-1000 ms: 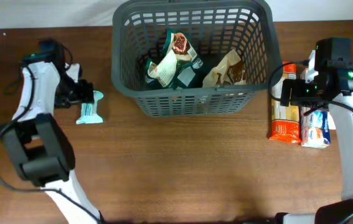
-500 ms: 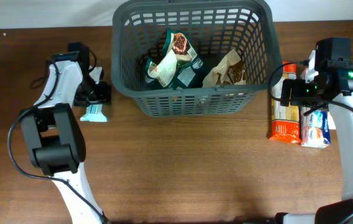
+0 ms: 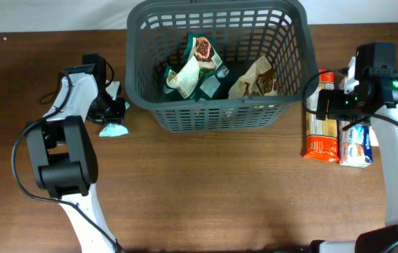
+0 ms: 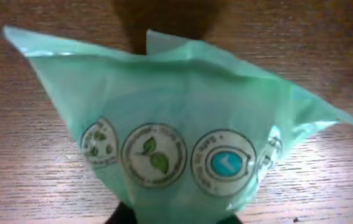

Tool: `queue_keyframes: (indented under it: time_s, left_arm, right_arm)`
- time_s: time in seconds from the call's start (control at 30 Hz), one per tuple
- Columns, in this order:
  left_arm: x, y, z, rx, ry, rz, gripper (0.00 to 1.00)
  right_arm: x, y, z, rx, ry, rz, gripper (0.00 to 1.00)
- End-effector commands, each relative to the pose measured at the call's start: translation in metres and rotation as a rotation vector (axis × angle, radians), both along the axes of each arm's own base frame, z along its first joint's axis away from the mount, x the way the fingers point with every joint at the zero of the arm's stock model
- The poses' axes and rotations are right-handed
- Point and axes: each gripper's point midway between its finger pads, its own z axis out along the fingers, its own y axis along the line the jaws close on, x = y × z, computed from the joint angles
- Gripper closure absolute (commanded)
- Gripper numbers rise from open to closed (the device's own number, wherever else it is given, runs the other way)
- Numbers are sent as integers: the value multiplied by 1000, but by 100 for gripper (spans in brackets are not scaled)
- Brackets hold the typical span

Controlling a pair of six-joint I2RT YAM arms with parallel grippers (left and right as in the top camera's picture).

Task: Pack container
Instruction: 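Lift the mint-green bar and carry it over the basket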

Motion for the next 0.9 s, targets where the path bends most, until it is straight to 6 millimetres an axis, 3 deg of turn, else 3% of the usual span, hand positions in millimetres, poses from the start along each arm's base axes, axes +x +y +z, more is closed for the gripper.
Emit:
queue_keyframes:
  time_s: [0.0,0.1,0.2,0.3,0.37,0.5,0.63,0.73,0.77,0.87]
  left_arm:
    - [-2,3,1,6,13,-3,98]
    - [7,7,27,28,-12,-1,98]
    - [24,14,71,34,-80,11,98]
    - [40,21,129,42,-182,25,98]
    - [49,24,181,53,-288,32,98]
    - [60,16,256,32,-478,18,98]
    - [66,-23,323,-82,-679,-110,98]
    - [61,-70,364,-172,-810,-317,98]
    - [56,-96,379,-201,-861,-431,98]
    - [45,-143,392,-219,-912,-625,98]
  right_arm:
    - [3,-4,6,-15,-15,-12,1]
    - [3,-4,6,-15,-15,-12,1]
    - [3,-4,6,-15,-15,-12,1]
    - [3,-4,6,-16,-15,-12,1]
    - [3,-4,6,-16,-15,-12,1]
    - [3,-4,6,-15,-15,-12,1]
    - [3,-4,6,-16,-15,-12,1]
    - [3,-4,6,-16,-15,-12,1]
    - [3,-4,6,-15,-15,-12,1]
    - [3,-4,6,-15,-15,-12,1]
